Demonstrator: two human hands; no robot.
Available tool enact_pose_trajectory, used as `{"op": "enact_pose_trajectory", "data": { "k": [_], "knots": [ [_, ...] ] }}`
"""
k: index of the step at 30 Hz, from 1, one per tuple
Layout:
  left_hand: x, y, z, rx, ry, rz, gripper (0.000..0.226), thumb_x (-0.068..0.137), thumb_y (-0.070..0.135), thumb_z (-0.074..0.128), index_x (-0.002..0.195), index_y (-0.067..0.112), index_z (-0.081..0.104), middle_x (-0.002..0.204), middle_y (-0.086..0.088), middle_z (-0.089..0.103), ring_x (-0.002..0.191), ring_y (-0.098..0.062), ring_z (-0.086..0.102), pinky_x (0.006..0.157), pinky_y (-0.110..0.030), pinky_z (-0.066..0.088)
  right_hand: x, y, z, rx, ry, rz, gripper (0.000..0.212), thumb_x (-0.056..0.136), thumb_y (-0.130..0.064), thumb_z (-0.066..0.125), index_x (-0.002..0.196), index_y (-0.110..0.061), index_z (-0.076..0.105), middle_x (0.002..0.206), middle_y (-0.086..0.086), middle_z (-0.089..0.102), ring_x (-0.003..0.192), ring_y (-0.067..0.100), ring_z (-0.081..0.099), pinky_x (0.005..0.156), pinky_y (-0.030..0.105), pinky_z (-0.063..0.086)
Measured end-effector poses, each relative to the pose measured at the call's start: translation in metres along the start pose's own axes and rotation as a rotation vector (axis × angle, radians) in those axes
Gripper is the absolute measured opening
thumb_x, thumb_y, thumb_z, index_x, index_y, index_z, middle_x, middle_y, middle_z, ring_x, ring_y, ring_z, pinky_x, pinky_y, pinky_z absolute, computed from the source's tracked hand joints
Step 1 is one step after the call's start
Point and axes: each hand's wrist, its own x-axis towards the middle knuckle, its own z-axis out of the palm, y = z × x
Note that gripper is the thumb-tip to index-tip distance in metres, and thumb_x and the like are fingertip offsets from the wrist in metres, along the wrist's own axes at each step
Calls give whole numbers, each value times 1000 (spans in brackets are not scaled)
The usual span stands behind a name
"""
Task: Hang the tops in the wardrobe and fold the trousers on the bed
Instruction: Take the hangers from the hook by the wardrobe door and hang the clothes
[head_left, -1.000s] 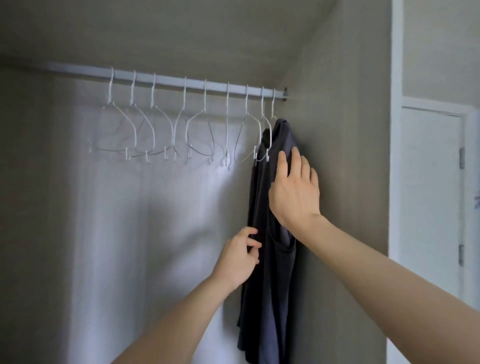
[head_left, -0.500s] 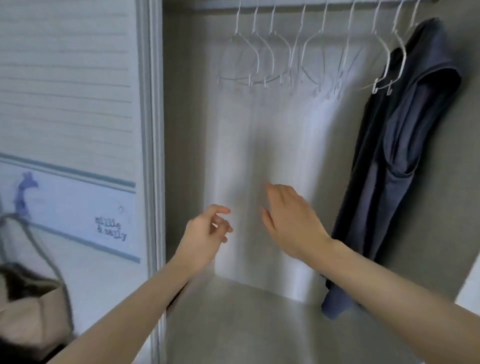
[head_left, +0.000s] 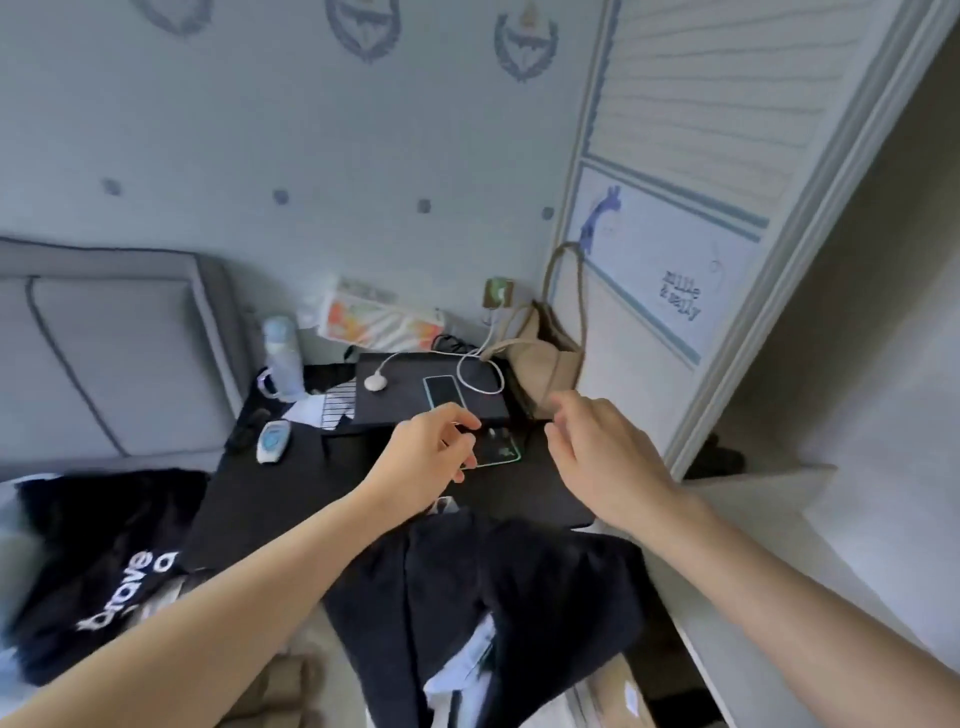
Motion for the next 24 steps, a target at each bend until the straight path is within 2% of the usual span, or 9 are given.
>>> {"op": "enact_pose_trajectory", "data": {
  "k": [3, 8, 13, 15, 19, 24],
  "knots": [
    [-47, -43, -41, 50, 104, -145, 16, 97, 18, 51, 103, 29, 61, 76, 7, 72, 61, -8, 66, 48, -13, 41, 12, -54, 34, 111, -39, -126, 36, 99, -31, 40, 131, -16, 47, 112, -1, 63, 106, 22, 54, 78, 40, 51],
    [-121, -114, -112, 64, 338, -372, 17, 95, 15, 53, 97, 29, 62, 73, 8, 73, 58, -11, 67, 59, -27, 52, 28, -153, 88, 266, -237, -269, 36, 100, -33, 39, 131, -18, 45, 112, -4, 62, 108, 20, 52, 83, 40, 49],
    [-174, -194, -170, -4, 517, -538, 20, 92, 5, 55, 90, 24, 63, 63, 5, 71, 50, -14, 63, 59, -21, 50, 51, -240, 146, 338, -380, -391, 35, 100, -33, 40, 131, -18, 46, 114, 1, 62, 108, 21, 55, 84, 38, 49],
    [-188, -232, -194, -63, 580, -617, 24, 90, 0, 54, 86, 22, 63, 60, 0, 70, 48, -19, 61, 59, -26, 49, 65, -276, 173, 361, -470, -405, 35, 99, -34, 40, 130, -18, 46, 114, 3, 63, 106, 21, 57, 85, 39, 49],
    [-197, -310, -243, -104, 627, -732, 29, 86, -4, 51, 86, 22, 64, 62, -2, 71, 50, -19, 62, 65, -35, 53, 101, -338, 231, 425, -640, -376, 32, 99, -32, 41, 126, -17, 49, 108, 2, 65, 103, 23, 58, 89, 40, 47],
    [-176, -405, -310, -83, 620, -847, 30, 86, -2, 52, 82, 26, 63, 62, 2, 69, 62, -23, 64, 67, -39, 56, 160, -415, 318, 505, -782, -272, 27, 96, -29, 43, 119, -19, 54, 87, -6, 65, 80, 10, 59, 74, 29, 46]
  ]
}}
